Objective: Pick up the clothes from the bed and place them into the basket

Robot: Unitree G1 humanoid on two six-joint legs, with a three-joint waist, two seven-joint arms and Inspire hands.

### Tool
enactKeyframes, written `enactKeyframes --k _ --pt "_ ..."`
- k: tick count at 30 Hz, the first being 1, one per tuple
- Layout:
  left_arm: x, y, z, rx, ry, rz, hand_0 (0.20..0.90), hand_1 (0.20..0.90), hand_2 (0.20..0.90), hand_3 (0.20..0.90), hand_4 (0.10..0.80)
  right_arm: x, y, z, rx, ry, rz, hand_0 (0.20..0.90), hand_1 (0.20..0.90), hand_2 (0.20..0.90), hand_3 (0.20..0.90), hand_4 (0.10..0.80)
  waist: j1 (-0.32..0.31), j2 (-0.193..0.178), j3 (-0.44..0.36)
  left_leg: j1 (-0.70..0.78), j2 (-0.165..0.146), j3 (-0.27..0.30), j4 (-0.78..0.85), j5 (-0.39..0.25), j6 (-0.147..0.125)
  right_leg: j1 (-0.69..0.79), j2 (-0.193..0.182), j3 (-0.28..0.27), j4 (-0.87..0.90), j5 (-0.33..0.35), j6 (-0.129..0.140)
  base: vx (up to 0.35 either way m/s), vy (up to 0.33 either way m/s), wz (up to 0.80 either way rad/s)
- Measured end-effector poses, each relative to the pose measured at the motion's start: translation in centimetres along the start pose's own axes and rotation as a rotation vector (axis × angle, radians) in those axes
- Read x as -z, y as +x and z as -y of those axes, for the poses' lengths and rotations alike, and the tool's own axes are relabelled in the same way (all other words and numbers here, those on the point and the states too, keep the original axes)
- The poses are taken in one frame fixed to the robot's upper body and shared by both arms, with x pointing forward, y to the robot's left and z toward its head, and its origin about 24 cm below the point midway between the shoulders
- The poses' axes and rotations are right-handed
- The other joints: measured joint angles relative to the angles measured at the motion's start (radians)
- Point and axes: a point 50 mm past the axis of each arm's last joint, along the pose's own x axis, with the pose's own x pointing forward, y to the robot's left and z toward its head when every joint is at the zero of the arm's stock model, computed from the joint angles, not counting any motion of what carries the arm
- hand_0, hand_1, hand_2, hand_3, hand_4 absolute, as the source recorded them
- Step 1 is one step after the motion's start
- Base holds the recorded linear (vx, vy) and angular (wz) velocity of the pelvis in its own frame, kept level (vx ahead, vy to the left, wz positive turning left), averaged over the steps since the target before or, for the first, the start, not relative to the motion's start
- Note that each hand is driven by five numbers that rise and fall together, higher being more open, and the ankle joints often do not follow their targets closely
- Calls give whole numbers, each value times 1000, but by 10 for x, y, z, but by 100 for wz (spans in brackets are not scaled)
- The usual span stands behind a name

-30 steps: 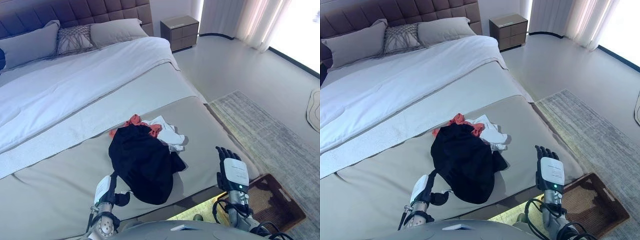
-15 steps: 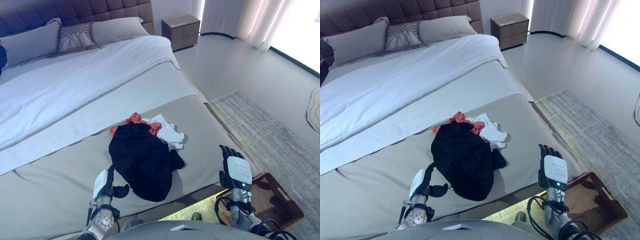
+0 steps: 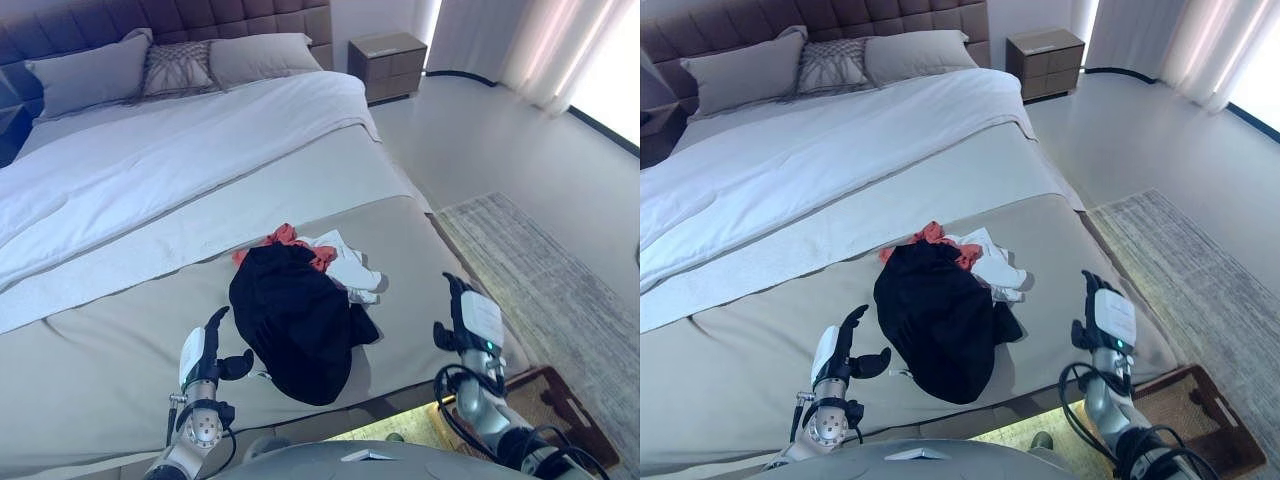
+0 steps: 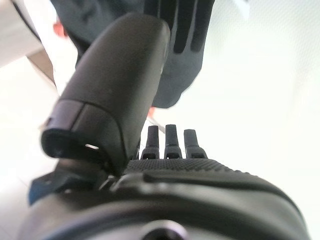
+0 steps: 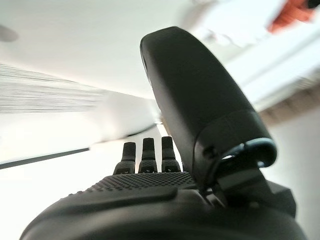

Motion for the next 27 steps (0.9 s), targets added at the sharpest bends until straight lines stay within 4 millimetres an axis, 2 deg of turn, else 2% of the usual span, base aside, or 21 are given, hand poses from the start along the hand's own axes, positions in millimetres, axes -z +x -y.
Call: enactKeyframes --k 5,9,13,17,23,25,27 --pt "-8 4 -6 -30 -26 27 900 900 900 900 800 -42 47 24 -8 9 119 900 900 900 900 800 44 -18 17 -20 -2 -37 0 14 -12 1 -3 -35 0 0 0 32 1 21" --pt "-18 10 -13 -50 -31 75 900 900 900 900 800 -73 69 33 -30 -21 187 900 900 900 900 800 86 -24 46 -54 -7 -65 2 24 -13 -3 -8 -72 5 -2 3 -15 17 27" --pt "-42 28 -23 -92 -84 143 900 900 900 900 800 -108 95 47 -19 -63 222 900 900 900 900 800 119 -23 113 -160 -16 -114 85 24 -14 -66 -26 -110 47 -12 -2 -168 37 32" --pt "-74 45 -30 -150 -146 246 900 900 900 900 800 -127 117 59 -14 -145 230 900 900 900 900 800 162 -10 223 -252 -30 -144 176 22 -13 -174 -80 -127 232 -88 -20 -56 43 26" --pt "-94 55 -41 -208 -180 317 900 900 900 900 800 -140 116 44 -74 -209 254 900 900 900 900 800 211 -37 322 -340 -76 -160 297 -37 15 -295 -179 -120 474 -194 -38 -11 50 15" --pt "-99 58 -50 -223 -184 347 900 900 900 900 800 -153 119 47 -73 -260 297 900 900 900 900 800 217 -48 365 -388 -94 -161 361 -61 25 -349 -211 -104 552 -217 -50 -52 108 8" --pt "-109 60 -55 -235 -203 383 900 900 900 900 800 -162 128 59 -51 -292 303 900 900 900 900 800 223 -51 398 -435 -101 -163 406 -69 34 -396 -232 -97 605 -228 -63 -51 80 8"
